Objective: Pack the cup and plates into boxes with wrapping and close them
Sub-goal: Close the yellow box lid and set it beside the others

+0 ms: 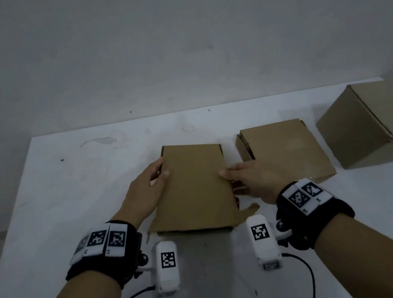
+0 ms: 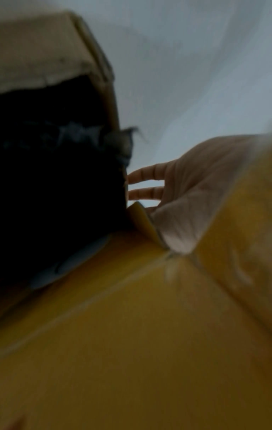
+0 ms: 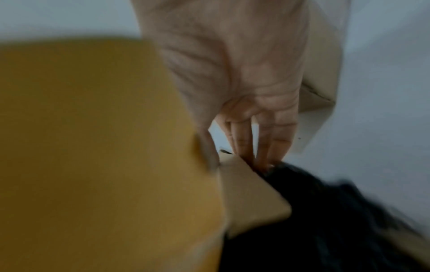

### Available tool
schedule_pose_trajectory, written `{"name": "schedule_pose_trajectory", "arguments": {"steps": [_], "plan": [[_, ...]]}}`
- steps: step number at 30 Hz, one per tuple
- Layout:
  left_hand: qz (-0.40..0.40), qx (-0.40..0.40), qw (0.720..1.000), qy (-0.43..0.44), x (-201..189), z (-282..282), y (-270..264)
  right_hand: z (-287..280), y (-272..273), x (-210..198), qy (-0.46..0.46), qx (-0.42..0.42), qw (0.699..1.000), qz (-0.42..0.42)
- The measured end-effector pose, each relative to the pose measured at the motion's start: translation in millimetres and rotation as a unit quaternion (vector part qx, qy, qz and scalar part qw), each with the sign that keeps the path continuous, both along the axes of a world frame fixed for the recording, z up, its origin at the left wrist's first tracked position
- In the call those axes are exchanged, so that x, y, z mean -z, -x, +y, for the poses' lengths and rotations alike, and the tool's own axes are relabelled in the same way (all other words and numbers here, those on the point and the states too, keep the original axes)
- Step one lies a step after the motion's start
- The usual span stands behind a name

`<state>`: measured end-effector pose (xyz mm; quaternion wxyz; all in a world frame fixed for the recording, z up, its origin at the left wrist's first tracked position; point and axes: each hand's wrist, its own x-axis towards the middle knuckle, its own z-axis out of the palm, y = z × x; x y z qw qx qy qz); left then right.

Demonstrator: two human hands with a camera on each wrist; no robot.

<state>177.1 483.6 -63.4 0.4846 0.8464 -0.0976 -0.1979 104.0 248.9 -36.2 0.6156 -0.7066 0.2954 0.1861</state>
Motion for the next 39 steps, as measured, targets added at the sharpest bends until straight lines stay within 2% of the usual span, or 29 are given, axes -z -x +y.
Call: {"name": "schedule_pose_trajectory", "arguments": {"steps": [3, 8, 13, 17, 21, 24, 26, 31, 34, 39], "plan": [[-0.016, -0.001, 1.000, -0.027, 3, -2, 4, 4, -2, 2, -0.014, 0.017, 1.000, -0.018], [-0.046, 0.007, 0.998, -0.052, 8, -1, 7, 12, -2, -9, 0.120, -0.021, 0.992, 0.018], [-0.082, 0.014, 0.993, -0.083, 15, -3, 10, 13, 5, -9, 0.083, -0.007, 0.995, 0.046], [-0.130, 0.011, 0.987, -0.095, 24, -4, 12, 11, 8, -6, 0.059, 0.002, 0.998, 0.005], [-0.159, 0.005, 0.982, -0.105, 27, -8, 15, 11, 10, -1, 0.140, -0.005, 0.989, -0.048], [-0.168, 0.006, 0.977, -0.129, 30, -11, 17, 14, 11, 2, 0.247, -0.018, 0.965, -0.092], [-0.167, 0.000, 0.975, -0.150, 32, -12, 19, 13, 12, 3, 0.281, -0.028, 0.954, -0.100], [-0.163, 0.007, 0.968, -0.188, 35, -18, 24, 10, 18, 15, 0.224, 0.002, 0.973, -0.051], [-0.164, 0.013, 0.960, -0.228, 34, -23, 26, 12, 18, 26, 0.240, 0.013, 0.969, -0.059], [-0.145, 0.017, 0.956, -0.253, 33, -30, 24, 7, 22, 34, 0.214, 0.026, 0.973, -0.085]]}}
